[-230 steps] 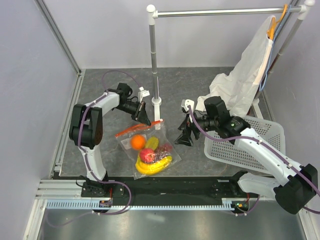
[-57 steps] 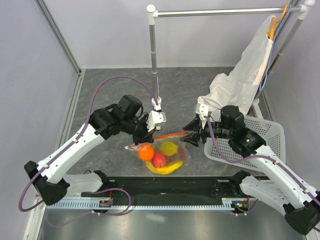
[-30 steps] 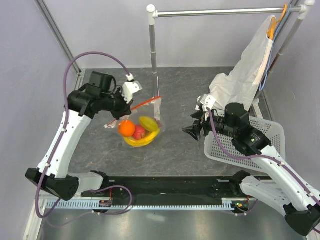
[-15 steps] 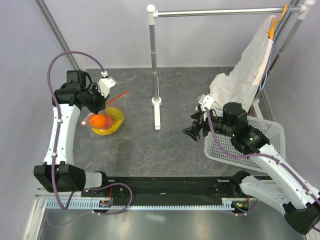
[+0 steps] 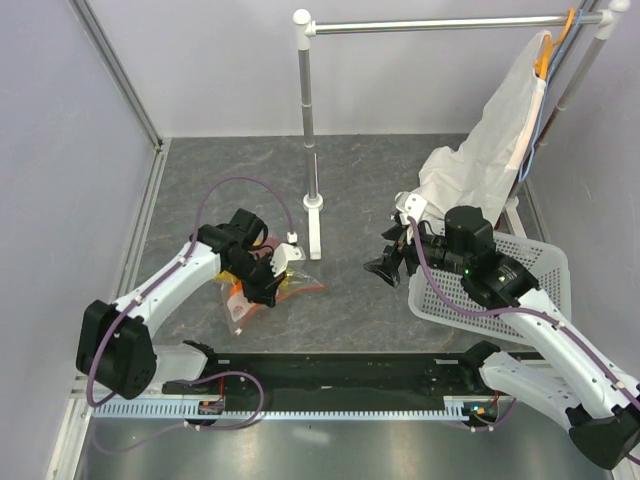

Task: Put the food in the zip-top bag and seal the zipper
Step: Place the zipper food storage bag at the center of the board, then reset both arms

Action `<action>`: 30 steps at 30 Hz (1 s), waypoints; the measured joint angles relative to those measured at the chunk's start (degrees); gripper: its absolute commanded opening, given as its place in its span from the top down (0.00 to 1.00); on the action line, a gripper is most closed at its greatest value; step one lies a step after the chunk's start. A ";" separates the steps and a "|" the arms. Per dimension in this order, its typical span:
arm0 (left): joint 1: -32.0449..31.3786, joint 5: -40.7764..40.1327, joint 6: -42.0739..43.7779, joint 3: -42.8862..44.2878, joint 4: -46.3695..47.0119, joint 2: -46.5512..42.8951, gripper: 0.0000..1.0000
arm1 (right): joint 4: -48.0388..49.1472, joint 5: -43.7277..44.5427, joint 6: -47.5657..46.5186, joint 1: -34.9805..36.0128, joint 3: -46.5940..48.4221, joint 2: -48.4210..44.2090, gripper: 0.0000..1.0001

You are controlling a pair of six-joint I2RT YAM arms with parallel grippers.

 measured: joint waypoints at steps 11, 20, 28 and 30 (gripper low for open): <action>-2.03 8.94 -11.61 7.28 5.03 1.27 0.00 | -3.80 0.48 1.75 0.00 -0.31 -3.26 0.02; 9.46 9.33 -23.21 28.17 -0.11 -2.12 0.00 | -11.69 6.21 8.48 0.00 2.29 -2.84 0.02; 16.48 3.96 -27.71 28.52 -4.28 -8.28 0.00 | -16.48 11.17 10.93 -0.46 2.62 -8.35 0.02; 16.48 2.62 -28.33 28.00 -5.14 -10.25 0.00 | -16.83 11.63 10.91 -0.61 2.62 -9.49 0.02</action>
